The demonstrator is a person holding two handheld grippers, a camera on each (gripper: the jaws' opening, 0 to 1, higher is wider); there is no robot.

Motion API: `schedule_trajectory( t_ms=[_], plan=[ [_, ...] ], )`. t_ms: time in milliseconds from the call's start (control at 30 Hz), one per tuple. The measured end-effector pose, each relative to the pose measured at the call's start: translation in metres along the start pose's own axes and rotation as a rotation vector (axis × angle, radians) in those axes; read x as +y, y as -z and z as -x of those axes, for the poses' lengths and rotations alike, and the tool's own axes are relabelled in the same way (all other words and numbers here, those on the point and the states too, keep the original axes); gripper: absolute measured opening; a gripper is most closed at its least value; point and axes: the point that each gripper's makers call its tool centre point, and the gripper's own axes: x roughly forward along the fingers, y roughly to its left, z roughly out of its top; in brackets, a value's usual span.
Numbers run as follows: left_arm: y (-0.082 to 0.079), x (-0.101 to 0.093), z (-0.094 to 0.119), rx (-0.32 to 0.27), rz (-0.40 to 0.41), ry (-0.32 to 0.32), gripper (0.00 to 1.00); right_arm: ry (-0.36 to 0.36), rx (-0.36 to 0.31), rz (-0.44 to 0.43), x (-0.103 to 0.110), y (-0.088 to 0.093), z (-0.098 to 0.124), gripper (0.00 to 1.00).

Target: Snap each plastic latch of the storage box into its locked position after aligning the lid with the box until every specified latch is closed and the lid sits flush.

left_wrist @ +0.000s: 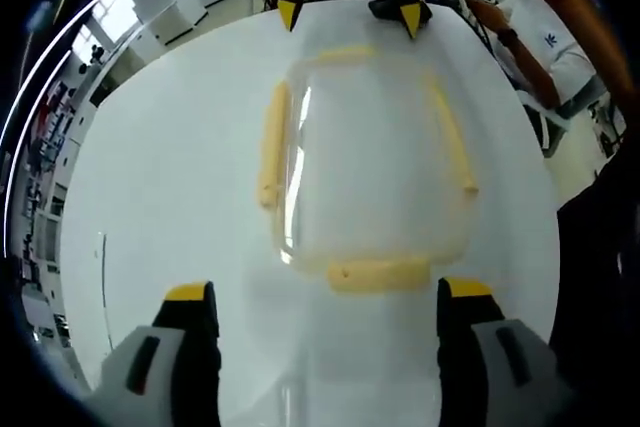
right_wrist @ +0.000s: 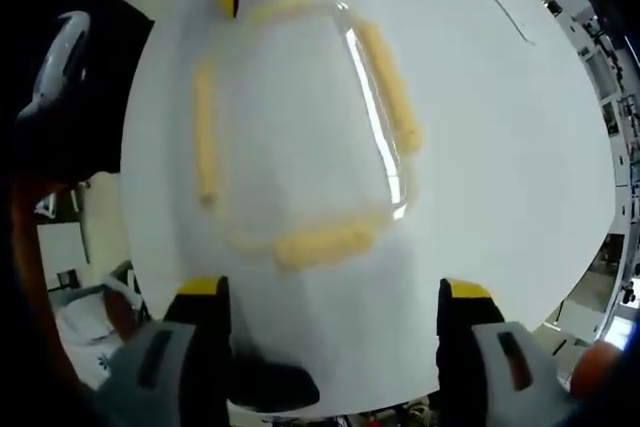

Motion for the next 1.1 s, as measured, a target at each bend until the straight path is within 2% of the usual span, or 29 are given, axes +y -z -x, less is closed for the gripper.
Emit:
schedule_trajectory(
  t_ms=[733, 1100],
  plan=[
    [-0.001, -0.007, -0.008, -0.003, -0.002, 0.032, 0.80, -0.002, 0.019, 0.058, -0.005, -0.004, -0.011, 0.70],
    [-0.003, -0.016, -0.008, -0.008, -0.020, 0.079, 0.68, -0.003, 0.020, 0.087, -0.005, -0.009, -0.010, 0.63]
  ],
)
